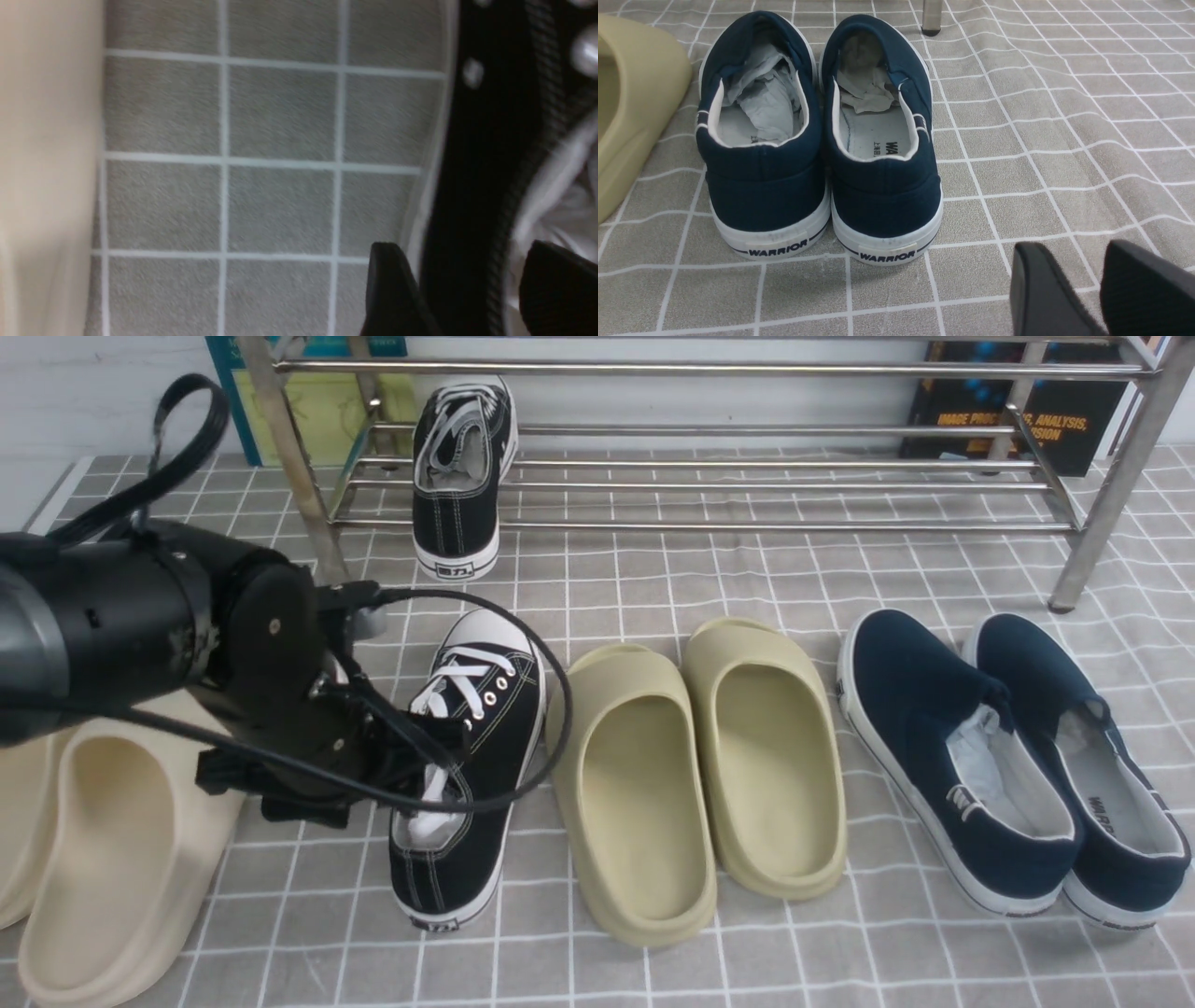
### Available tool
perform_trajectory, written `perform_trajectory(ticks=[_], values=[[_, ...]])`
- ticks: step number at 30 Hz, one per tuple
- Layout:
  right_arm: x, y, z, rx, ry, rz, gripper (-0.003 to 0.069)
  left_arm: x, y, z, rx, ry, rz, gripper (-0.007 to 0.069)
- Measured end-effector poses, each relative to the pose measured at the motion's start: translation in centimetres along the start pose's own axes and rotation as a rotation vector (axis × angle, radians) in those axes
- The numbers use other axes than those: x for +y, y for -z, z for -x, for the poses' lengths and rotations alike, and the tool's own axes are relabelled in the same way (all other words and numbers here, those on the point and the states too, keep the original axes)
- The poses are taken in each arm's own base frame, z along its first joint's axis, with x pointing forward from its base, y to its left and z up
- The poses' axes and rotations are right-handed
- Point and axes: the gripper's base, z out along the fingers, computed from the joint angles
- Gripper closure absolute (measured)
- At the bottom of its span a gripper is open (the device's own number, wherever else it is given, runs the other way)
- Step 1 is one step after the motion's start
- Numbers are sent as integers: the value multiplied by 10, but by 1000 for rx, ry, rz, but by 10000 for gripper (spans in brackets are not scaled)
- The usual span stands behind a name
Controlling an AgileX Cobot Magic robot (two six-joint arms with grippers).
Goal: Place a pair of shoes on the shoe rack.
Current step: Use the left arm to grab the shoe closest to it, then use the left arm to put a shoe into the shoe rack
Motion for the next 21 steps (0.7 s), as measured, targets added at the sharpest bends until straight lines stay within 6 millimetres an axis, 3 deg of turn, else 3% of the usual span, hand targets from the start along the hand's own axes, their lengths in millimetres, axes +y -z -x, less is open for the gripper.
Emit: perform_trajectory(ticks=[3,11,14,18,21], values=[[0,0,0,0,0,0,419,0,-4,0,8,-10,-3,283],[0,0,0,0,0,0,419,-2,-27,1,43,-22,0,623],[0,0,0,0,0,0,419,-2,-25,2,45,-29,1,638],[0,0,0,0,0,0,419,-7,-2,9,49,-33,-6,638],[0,0,0,0,0,0,419,-15,38,20,25,-43,-49,638]])
